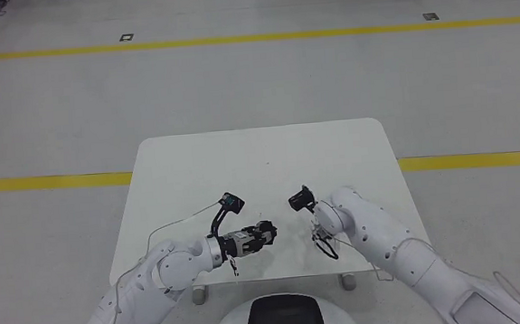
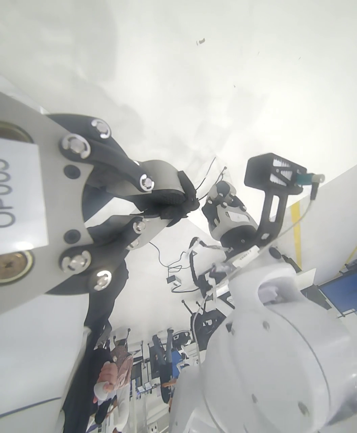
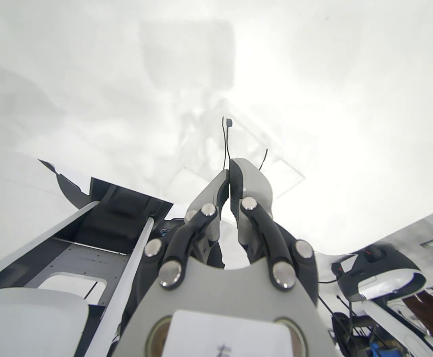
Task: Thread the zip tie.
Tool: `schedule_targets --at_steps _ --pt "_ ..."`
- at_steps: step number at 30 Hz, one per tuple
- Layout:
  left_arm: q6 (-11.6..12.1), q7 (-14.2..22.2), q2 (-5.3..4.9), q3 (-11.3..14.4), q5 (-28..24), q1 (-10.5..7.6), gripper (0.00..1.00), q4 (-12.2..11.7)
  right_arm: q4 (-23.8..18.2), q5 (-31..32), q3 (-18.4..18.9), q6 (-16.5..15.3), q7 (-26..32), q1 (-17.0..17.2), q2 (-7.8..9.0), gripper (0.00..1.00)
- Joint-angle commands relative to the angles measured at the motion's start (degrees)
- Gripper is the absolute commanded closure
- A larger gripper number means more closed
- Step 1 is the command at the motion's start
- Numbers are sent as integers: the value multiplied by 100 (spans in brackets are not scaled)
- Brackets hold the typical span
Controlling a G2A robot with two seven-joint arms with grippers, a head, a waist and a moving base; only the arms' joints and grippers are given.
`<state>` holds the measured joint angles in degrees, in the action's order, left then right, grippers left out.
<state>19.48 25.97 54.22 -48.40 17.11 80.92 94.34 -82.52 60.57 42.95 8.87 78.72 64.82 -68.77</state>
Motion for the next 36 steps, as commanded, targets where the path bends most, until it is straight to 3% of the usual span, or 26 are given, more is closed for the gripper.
schedule_targets --at_steps 1,7,10,14,22,27,29,36 --pt "0 0 0 0 0 0 100 0 -537 137 272 -7 84 251 116 100" --pt "0 0 0 0 0 0 100 0 -1937 390 1266 -35 -165 1223 441 100" --pt "0 0 0 0 0 0 100 0 -2274 309 1662 -77 -606 1668 527 100" --pt "0 0 0 0 0 0 100 0 -2576 137 2043 -192 -1603 2176 586 100" --pt "0 0 0 0 0 0 100 0 -2576 137 2043 -192 -1603 2176 586 100" --pt "0 0 0 0 0 0 100 0 -2997 110 2204 -745 -3144 2552 612 100" --pt "0 0 0 0 0 0 100 0 -3176 343 2353 -1142 -3665 2779 661 100" --pt "0 0 0 0 0 0 100 0 -3179 364 2553 -2021 -5030 3214 720 100"
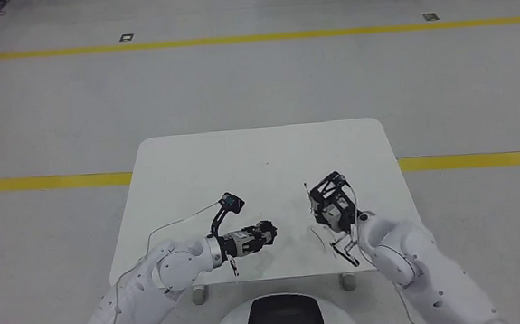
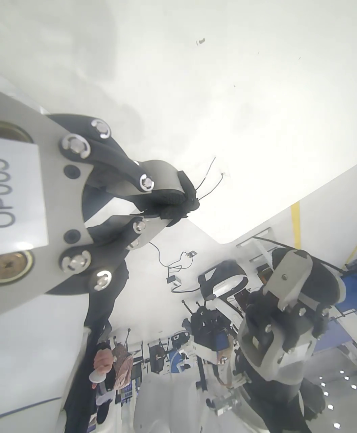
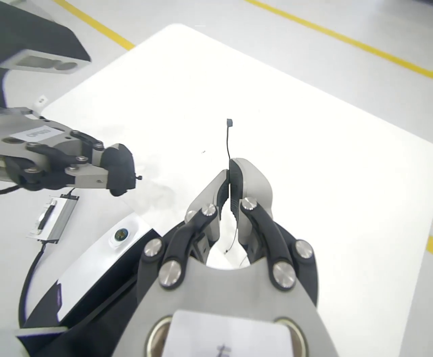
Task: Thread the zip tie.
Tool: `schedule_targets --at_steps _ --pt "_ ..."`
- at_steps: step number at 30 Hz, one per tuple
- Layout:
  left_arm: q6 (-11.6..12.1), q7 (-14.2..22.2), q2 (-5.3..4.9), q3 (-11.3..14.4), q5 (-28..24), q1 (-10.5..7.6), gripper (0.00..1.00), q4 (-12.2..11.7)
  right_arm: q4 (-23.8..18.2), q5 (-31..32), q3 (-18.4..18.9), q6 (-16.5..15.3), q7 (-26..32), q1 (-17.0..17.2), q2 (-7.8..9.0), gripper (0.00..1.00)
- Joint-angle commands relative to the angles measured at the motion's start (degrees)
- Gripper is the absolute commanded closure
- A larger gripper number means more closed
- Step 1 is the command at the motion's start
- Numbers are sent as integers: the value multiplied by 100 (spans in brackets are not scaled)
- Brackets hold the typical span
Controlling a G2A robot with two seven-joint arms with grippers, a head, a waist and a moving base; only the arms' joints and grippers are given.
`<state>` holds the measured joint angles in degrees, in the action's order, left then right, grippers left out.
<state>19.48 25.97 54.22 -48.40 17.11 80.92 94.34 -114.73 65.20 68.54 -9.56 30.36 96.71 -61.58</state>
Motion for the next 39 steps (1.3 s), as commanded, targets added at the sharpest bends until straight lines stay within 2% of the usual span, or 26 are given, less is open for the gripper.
schedule_targets --at_steps 1,9,10,12,15,17,22,26,28,37,39 --pt "0 0 0 0 0 0 100 0 105 -134 28 -285 -264 29 8 100" --pt "0 0 0 0 0 0 100 0 105 -134 28 -285 -264 29 8 100" --pt "-87 -26 14 29 -141 31 100 -53 95 -132 27 -293 -313 22 6 100" --pt "-216 218 56 147 -539 -20 100 -133 216 -92 -35 -546 -847 62 1 100" --pt "-548 408 124 303 -897 -125 100 -223 410 164 -45 -667 -1662 136 -2 100" --pt "-741 383 185 407 -1185 -189 100 -310 555 347 -87 -709 -2251 214 -8 100" --pt "-1047 243 314 582 -1713 -332 100 -544 851 1005 -258 -641 -3091 281 -23 100" --pt "-1105 135 364 548 -2217 -366 100 -687 1078 1161 -366 -770 -3646 234 -39 100" --pt "-1080 49 372 534 -2220 -376 100 -712 1210 1188 -422 -920 -3887 189 -46 100" --pt "-1055 27 373 532 -2197 -379 100 -711 1210 1188 -422 -920 -3887 189 -46 100" --pt "-1087 -112 390 540 -2278 -346 100 -703 1210 1188 -422 -920 -3887 189 -46 100"
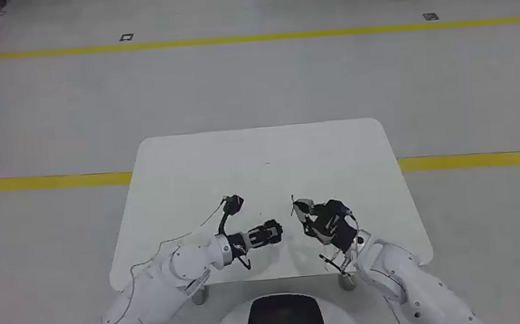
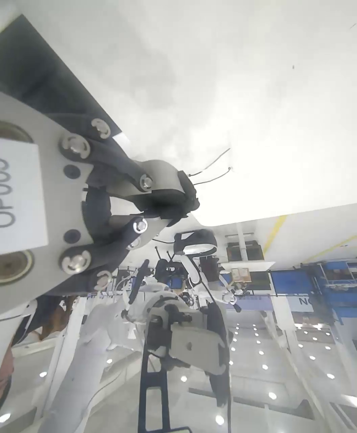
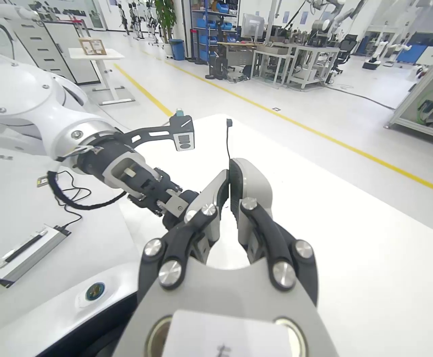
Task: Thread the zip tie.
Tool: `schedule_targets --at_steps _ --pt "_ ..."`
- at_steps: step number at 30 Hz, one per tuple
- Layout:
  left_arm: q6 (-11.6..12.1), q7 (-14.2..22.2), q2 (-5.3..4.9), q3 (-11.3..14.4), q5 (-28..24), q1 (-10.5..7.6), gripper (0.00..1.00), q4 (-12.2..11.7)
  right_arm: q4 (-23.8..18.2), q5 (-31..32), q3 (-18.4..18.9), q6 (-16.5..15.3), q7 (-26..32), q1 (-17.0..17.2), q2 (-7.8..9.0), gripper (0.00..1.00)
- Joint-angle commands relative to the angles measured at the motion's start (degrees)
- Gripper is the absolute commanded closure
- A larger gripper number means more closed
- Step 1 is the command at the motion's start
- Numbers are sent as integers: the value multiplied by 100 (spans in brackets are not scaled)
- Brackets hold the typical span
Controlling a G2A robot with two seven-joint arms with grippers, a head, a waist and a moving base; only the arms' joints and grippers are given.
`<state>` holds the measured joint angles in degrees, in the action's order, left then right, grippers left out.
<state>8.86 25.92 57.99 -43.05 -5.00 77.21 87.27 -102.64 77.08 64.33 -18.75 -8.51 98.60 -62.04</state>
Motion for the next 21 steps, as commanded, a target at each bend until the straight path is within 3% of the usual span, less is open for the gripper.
schedule_targets --at_steps 1,7,14,21 --pt "-84 -198 25 7 -129 34 100 11 11 26 -2 26 13 -9 -1 100" --pt "-201 -688 73 -31 -305 118 100 190 389 244 -172 391 -309 -74 -56 100" --pt "-393 -880 62 -112 -319 269 100 285 748 206 -414 515 -681 -241 -137 100" --pt "-397 -898 63 -120 -311 273 100 294 780 169 -429 542 -791 -282 -152 100"
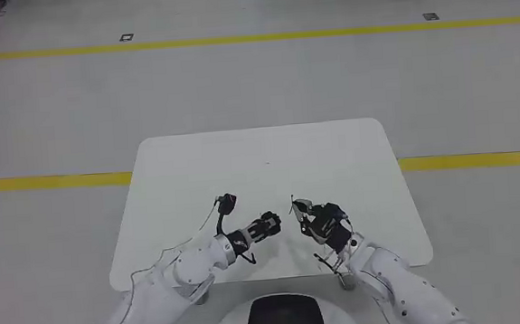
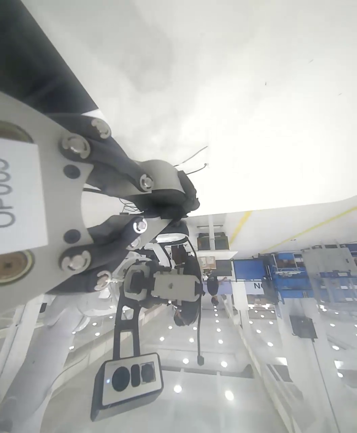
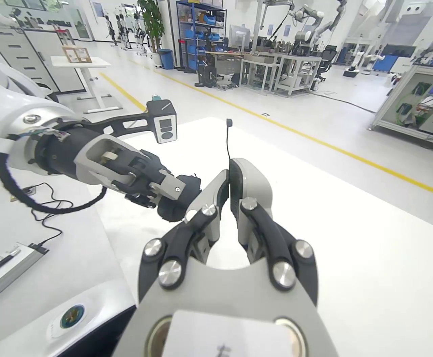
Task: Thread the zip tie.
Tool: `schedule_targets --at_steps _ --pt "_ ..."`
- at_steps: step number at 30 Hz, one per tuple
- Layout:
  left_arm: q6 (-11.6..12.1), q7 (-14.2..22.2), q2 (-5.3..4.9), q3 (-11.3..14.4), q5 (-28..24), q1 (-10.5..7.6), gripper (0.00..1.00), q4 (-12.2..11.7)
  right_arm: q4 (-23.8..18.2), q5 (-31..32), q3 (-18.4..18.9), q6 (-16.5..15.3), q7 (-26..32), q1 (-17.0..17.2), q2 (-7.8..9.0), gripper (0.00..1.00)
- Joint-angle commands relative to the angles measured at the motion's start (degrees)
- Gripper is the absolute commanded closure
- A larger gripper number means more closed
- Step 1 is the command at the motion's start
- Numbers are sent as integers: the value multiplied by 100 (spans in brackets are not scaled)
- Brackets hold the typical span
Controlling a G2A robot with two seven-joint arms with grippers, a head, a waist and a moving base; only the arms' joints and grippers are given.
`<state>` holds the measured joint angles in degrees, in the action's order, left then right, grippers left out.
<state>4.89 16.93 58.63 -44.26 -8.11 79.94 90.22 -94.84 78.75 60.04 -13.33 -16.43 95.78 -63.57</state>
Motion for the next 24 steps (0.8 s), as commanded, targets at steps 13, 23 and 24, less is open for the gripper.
schedule_targets --at_steps 13,23,24 --pt "112 -143 66 50 -56 33 100 -107 248 -173 -212 15 -62 -160 -90 100" --pt "790 197 101 11 -404 21 100 -360 363 -405 -245 -94 -100 -217 -134 100" --pt "790 197 101 11 -404 21 100 -360 363 -405 -245 -94 -100 -217 -134 100"
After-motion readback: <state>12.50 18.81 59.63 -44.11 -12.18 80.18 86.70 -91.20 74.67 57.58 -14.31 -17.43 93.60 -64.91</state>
